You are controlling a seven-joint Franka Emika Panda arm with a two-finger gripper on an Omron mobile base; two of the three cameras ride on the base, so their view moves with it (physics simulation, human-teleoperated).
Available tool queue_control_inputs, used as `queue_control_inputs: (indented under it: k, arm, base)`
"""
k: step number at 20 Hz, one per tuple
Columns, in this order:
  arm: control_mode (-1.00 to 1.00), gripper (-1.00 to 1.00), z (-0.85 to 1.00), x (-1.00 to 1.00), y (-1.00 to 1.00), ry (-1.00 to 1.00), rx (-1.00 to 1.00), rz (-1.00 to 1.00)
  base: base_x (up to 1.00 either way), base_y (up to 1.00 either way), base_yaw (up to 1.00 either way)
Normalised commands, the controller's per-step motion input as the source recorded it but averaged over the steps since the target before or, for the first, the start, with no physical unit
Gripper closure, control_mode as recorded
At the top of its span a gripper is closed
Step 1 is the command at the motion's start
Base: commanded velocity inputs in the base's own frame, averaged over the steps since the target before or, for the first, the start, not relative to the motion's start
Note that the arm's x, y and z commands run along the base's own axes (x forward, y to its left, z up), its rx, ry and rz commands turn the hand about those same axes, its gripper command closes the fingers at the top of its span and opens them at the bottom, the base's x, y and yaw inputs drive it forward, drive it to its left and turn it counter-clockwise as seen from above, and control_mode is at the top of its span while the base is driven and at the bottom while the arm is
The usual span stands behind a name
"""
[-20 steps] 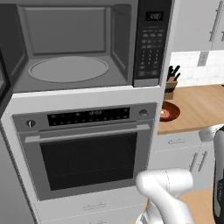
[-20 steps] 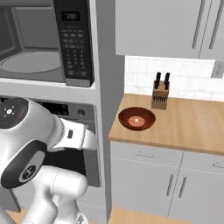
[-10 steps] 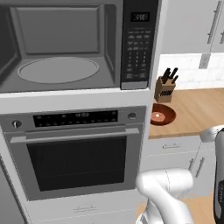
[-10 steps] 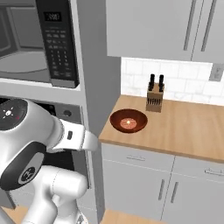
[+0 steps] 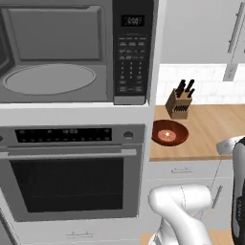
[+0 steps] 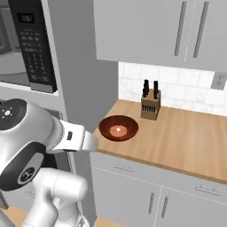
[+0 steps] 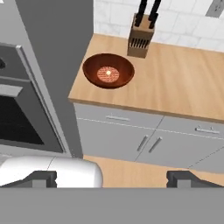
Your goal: Open the microwave, place the bowl with waffle inside the microwave, then close the microwave door and turn it on.
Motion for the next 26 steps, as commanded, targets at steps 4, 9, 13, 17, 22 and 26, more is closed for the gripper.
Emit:
queue_control_inputs:
  k: [4,9,13,17,22,26]
  arm:
    - [1.0,-1.0,0.0,0.0,0.0,0.0,0.0,0.0]
    - [-1.0,-1.0,0.0,0.03,-0.03,0.0,0.0,0.05]
    - [-1.0,-1.0,-0.06,0.0,-0.04,0.13,0.0,0.13]
    - [-1.0,-1.0,-0.38,0.26,0.18,0.21,0.0,0.12]
    - [-1.0,-1.0,-0.47,0.88,0.0,0.21,0.0,0.1]
    - [-1.0,-1.0,-0.27,1.0,0.0,0.02,0.02,-0.01]
  base:
    - [0.1,-0.64,0.15]
    - [0.16,-0.34,0.16]
    - [0.0,0.0,0.0]
    - [0.0,0.0,0.0]
    - [0.0,0.0,0.0]
    - [0.0,0.0,0.0]
